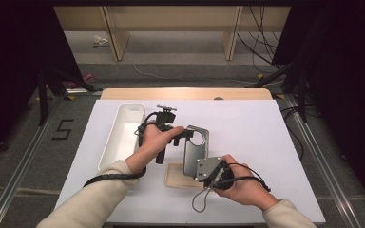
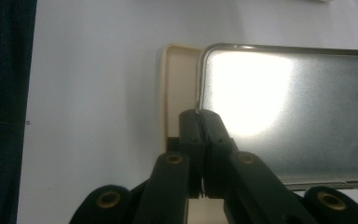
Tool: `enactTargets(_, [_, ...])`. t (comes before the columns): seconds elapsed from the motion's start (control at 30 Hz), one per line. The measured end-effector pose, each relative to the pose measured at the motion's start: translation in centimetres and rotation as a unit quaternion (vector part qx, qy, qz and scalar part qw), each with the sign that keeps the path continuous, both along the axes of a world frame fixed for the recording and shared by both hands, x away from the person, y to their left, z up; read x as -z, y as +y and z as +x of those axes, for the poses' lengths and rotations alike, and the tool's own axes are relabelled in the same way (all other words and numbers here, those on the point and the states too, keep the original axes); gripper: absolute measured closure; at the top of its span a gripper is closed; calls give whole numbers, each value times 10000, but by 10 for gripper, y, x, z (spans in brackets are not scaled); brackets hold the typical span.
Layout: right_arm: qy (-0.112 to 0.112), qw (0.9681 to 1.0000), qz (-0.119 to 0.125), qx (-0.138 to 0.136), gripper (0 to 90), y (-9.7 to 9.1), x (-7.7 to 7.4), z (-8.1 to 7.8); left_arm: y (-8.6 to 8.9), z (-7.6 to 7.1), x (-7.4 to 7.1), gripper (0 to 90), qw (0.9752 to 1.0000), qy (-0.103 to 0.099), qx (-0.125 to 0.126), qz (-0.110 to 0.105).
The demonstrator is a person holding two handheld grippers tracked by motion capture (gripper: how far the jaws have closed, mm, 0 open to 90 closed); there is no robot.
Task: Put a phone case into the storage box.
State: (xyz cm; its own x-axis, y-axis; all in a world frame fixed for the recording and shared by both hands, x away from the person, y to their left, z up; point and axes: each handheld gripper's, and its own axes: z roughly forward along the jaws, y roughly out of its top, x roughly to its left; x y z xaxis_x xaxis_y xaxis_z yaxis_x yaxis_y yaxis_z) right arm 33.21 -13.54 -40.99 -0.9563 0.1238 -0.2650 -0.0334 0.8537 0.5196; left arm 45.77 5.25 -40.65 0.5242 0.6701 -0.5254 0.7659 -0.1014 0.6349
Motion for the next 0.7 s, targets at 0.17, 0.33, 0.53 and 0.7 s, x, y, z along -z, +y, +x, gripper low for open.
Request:
enactTargets(0.17, [20,10000,-58,-5,893,2,4,1,-6,-10,-11,778,9995,-164,34,-256])
enactTargets(0.33, [-25,9998,-163,56,884,4,9,2,-13,-22,-21,812,9975,-580,169,-363])
enactTargets(0.53, [-221,9977,287,577,477,-4,9,9,-10,-32,-27,811,9891,-1417,368,-144])
enactTargets(0.7, [-122,9928,745,929,319,-11,5,14,3,-36,-25,810,9829,-1823,256,-21])
